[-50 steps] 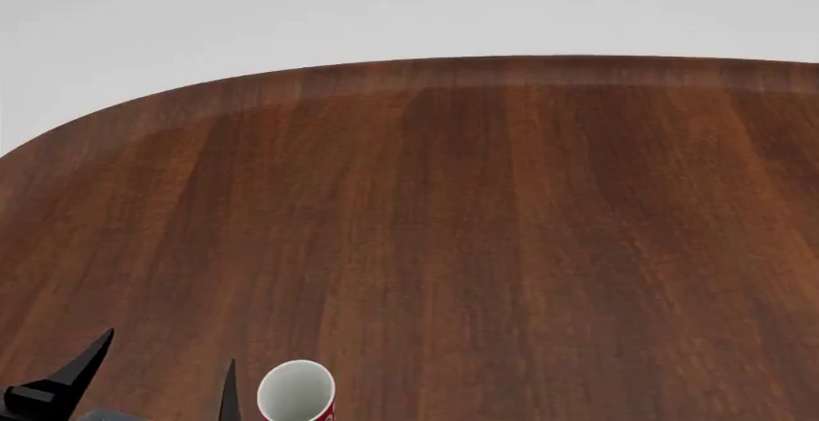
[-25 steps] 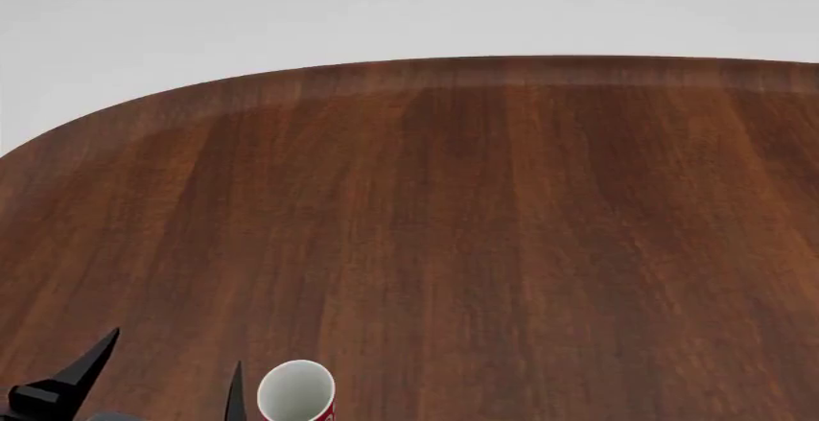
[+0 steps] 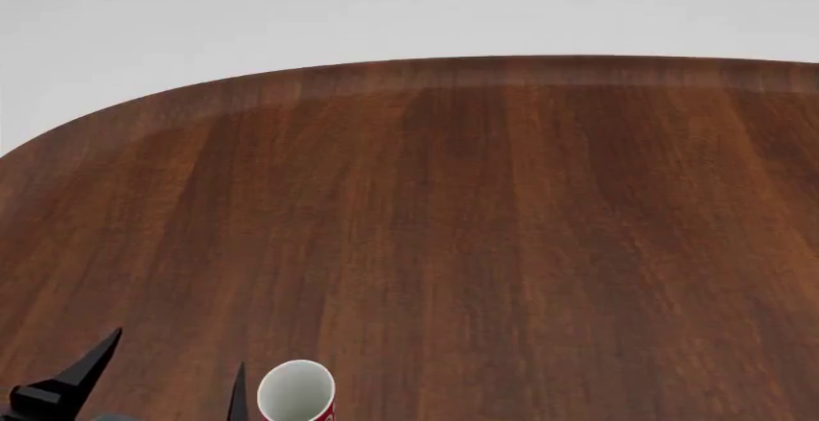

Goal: Put the white mug on the plate.

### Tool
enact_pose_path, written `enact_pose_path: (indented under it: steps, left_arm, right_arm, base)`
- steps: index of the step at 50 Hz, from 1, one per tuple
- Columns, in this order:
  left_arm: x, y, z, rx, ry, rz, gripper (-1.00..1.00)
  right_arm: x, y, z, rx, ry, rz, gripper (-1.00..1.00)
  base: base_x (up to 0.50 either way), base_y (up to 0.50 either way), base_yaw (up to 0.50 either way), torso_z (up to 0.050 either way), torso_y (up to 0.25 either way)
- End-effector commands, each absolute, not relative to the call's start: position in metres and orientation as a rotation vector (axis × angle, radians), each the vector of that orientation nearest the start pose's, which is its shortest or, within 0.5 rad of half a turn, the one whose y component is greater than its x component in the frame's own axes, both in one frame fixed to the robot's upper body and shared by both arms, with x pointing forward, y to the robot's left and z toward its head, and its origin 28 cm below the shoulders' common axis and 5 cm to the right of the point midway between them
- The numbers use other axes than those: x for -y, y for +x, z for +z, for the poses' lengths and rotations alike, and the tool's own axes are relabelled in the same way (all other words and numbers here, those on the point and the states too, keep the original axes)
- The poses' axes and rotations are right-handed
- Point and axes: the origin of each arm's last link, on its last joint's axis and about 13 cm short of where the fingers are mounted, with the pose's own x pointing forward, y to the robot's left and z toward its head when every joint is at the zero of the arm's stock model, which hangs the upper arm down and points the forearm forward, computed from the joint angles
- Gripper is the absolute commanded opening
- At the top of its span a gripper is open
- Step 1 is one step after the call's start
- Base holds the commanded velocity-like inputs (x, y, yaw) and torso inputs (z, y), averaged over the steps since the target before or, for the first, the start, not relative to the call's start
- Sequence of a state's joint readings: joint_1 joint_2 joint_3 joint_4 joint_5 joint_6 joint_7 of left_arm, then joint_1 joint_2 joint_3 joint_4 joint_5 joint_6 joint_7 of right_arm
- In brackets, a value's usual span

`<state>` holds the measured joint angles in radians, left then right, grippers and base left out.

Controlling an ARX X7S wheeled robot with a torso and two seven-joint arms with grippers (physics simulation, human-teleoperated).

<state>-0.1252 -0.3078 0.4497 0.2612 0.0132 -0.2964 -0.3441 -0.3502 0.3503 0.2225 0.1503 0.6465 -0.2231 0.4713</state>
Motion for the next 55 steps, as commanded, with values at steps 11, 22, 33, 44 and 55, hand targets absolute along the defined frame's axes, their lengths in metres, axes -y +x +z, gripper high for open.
enact_pose_path:
  steps: [11, 22, 33, 44, 55]
  left_arm:
    - [-0.187, 0.217, 0.060, 0.087, 0.345, -0.087, 1.00]
    - [-0.187, 0.215, 0.060, 0.086, 0.345, -0.087, 1.00]
    - [-0.187, 0.215, 0.060, 0.088, 0.346, -0.089, 1.00]
    - [-0.186, 0.214, 0.061, 0.091, 0.346, -0.093, 1.00]
    - [-0.186, 0.213, 0.061, 0.090, 0.347, -0.092, 1.00]
  right_arm:
    - [0.235, 0.110, -0.034, -0.214, 0.186, -0.810, -1.00]
    - [0.236, 0.109, -0.038, -0.227, 0.189, -0.812, -1.00]
    - [0.236, 0.108, -0.044, -0.234, 0.202, -0.818, -1.00]
    - [0.236, 0.109, -0.050, -0.245, 0.210, -0.817, -1.00]
    - [0.235, 0.111, -0.055, -0.257, 0.219, -0.814, -1.00]
  base:
    - [0.00, 0.00, 0.00, 0.000, 0.000]
    - [0.00, 0.00, 0.00, 0.000, 0.001]
    - [0.00, 0.00, 0.00, 0.000, 0.000]
    - [0.00, 0.00, 0.00, 0.000, 0.000]
    - [0.00, 0.00, 0.00, 0.000, 0.000]
